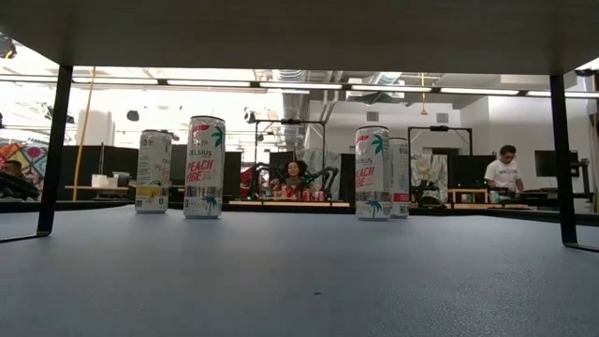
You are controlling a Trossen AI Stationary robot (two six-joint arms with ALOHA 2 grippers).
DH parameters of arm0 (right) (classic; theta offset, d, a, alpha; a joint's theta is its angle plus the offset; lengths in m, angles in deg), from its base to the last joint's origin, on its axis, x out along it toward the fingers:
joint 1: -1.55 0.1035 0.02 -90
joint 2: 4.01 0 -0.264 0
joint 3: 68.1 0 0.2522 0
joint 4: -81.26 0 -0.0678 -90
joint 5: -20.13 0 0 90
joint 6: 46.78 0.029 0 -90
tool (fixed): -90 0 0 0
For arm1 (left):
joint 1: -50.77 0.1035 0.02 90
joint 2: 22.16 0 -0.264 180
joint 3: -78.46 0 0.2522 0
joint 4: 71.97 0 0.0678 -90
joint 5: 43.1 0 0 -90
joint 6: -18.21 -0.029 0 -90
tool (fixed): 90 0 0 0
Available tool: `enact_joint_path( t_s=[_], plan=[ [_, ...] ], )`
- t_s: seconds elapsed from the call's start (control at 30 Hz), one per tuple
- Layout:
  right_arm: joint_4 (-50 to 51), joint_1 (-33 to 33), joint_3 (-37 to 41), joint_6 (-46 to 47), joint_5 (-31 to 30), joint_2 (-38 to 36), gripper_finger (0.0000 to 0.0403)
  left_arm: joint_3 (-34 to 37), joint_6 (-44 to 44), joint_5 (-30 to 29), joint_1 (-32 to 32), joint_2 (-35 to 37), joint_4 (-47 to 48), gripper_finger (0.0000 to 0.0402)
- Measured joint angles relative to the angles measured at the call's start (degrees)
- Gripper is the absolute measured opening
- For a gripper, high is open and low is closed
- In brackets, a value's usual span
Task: Place canned beverage on shelf
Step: Put the right white yellow soda can on the shelf aligned with the other white yellow soda can
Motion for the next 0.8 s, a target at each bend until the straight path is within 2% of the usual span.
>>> enact_joint_path(
  t_s=[0.13,0.27,0.5,0.67,0.8],
  plan=[
    [-9.71,1.49,7.87,3.74,-3.59,0.17,0.0184,0.02,0.73,-3.21,0.0,4.3,2.83,0.0291],
    [-21.09,1.6,14.16,6.01,-3.49,0.08,0.0184,0.02,2.05,-4.83,0.0,6.76,4.54,0.0291],
    [-24.28,2.23,16.03,4.87,-3.21,0.68,0.0184,0.04,2.01,-6.73,0.0,7.59,7.85,0.0291],
    [-27.31,1.68,16.04,3.51,1.61,2.21,0.0184,0.04,1.61,-9.21,0.0,7.42,8.68,0.0291],
    [-28.3,1.95,16.13,1.77,2.93,3.64,0.0184,0.04,1.55,-9.21,0.0,7.4,8.8,0.0291]
  ],
)
